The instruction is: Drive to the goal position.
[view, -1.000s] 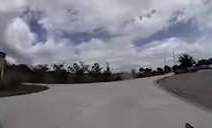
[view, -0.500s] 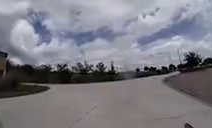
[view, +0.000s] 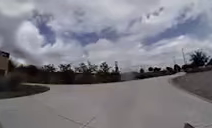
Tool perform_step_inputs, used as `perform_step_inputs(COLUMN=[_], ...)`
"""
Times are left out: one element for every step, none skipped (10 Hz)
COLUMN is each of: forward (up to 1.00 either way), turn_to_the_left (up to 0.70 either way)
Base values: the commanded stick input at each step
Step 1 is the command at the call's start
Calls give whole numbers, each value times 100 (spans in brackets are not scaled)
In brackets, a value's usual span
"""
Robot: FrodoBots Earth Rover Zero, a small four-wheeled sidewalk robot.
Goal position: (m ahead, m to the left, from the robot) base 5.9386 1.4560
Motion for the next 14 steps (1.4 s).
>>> perform_step_inputs(forward=[69,69,69,69,69,69,69,69,69,69,69,69,69,69], turn_to_the_left=[13,2,1,1,1,1,1,1,1,5,13,14,14,14])
